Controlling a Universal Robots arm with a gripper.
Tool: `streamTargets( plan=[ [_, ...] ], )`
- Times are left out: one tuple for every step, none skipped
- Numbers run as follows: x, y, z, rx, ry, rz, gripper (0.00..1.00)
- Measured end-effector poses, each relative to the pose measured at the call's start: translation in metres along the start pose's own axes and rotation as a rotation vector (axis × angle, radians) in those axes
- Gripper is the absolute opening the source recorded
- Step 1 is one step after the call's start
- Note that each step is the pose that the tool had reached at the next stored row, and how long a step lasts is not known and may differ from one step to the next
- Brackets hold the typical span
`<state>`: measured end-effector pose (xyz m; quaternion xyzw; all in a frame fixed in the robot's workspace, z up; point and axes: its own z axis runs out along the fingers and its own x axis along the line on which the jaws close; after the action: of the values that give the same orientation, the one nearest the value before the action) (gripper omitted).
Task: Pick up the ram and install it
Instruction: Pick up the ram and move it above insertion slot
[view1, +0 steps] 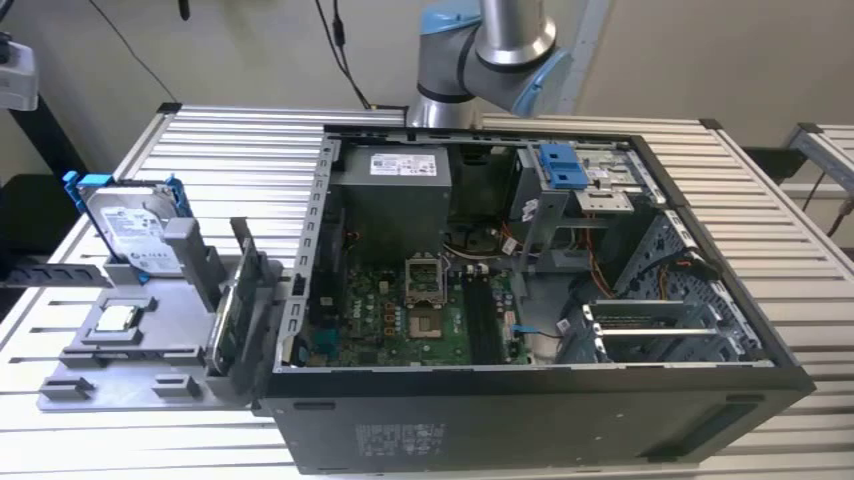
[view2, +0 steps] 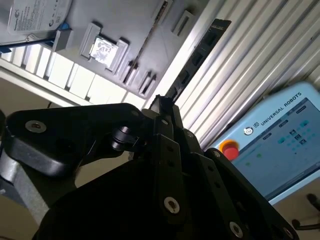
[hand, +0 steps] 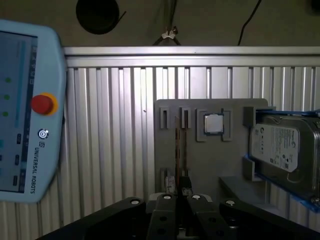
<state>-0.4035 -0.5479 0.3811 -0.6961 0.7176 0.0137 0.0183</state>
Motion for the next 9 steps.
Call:
streamTargets(
  plan=[
    [0.0,0.0,-0.0008,0.0,-0.0001,0.0,0.14],
    [-0.0001,0.0,-0.0017,-0.0001,-0.0001,0.0,0.14],
    [-0.0001,0.0,-0.0025,0.0,-0.0003,0.0,0.14],
    [-0.0001,0.0,-0.0033,-0.0001,-0.0003,0.0,0.14],
    [-0.0002,0.0,-0.0041,0.0,-0.0004,0.0,0.14],
    [-0.0002,0.0,-0.005,-0.0001,-0.0004,0.0,0.14],
    [-0.0002,-0.0001,-0.0059,-0.0001,-0.0004,0.0,0.14],
    [-0.0003,-0.0001,-0.0068,0.0,-0.0006,0.0,0.14],
    [-0.0003,-0.0001,-0.0076,0.0,-0.0007,0.0,0.14]
  ],
)
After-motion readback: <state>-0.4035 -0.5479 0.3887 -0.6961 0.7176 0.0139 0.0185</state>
